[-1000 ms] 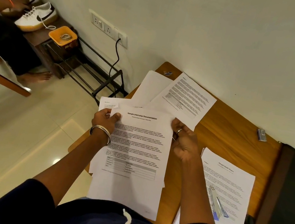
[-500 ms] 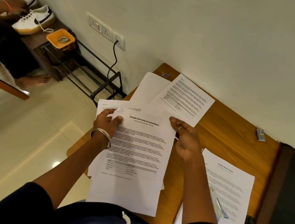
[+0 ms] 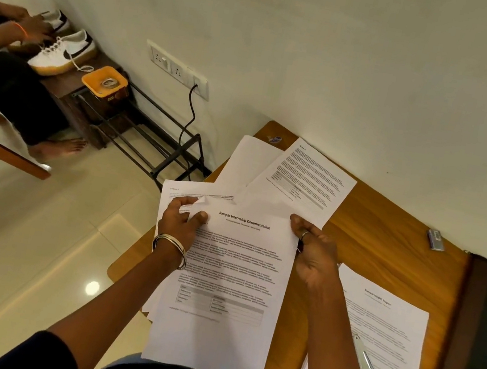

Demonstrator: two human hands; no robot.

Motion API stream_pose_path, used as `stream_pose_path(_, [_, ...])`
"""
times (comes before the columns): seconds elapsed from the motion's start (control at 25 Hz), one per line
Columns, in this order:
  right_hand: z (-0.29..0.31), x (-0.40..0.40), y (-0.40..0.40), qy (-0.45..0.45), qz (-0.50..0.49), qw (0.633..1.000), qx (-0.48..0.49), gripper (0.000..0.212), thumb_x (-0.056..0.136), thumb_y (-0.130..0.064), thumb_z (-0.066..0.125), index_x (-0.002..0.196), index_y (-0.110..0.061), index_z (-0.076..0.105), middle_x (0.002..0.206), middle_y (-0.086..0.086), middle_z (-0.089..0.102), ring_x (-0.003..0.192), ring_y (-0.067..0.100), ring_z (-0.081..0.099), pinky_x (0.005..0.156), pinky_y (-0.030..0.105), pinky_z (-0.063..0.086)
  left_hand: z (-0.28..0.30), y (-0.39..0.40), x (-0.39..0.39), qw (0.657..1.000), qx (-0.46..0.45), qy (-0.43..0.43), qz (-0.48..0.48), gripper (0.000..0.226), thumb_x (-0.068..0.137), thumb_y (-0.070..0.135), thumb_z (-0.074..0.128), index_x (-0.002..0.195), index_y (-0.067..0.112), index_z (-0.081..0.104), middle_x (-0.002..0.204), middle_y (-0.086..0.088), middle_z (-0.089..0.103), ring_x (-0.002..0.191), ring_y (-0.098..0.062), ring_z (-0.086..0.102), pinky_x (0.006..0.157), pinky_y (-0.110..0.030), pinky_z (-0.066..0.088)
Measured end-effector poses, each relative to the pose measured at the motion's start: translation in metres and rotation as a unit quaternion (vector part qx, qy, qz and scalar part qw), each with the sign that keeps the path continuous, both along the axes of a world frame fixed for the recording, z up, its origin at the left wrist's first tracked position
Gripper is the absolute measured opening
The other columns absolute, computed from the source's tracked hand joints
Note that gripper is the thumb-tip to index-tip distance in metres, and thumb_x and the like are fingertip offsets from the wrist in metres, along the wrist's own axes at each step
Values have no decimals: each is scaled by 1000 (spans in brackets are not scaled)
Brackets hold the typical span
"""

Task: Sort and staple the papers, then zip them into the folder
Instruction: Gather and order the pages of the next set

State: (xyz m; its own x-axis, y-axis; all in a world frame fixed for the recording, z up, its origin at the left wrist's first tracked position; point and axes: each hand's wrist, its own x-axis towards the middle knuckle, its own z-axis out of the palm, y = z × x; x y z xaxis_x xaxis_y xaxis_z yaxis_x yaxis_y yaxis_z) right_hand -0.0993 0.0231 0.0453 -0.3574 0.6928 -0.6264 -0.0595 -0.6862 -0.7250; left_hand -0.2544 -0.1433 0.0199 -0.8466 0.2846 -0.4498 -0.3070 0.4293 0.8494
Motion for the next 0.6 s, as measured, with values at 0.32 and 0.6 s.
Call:
stream_pose_path(0.32, [-3,5,0,-6,-20,1000,-13,18,80,4,68,92,-9,71,110,6,69,98,28,64,74,38,58,4,5,1,998,-21,53,-25,31,88,33,60,117,26,53,108,0,63,82,-19,62,67,-28,50])
stream_pose_path(0.6, [-2,9,-5,6,-64,998,-14,16,81,6,66,91,-7,71,104,8,71,96,26,65,82,41,57,6,8,3,997,-20,75,-22,35,90,38,56,119,19,59,110,-3,66,85,-20,60,73,-32,49])
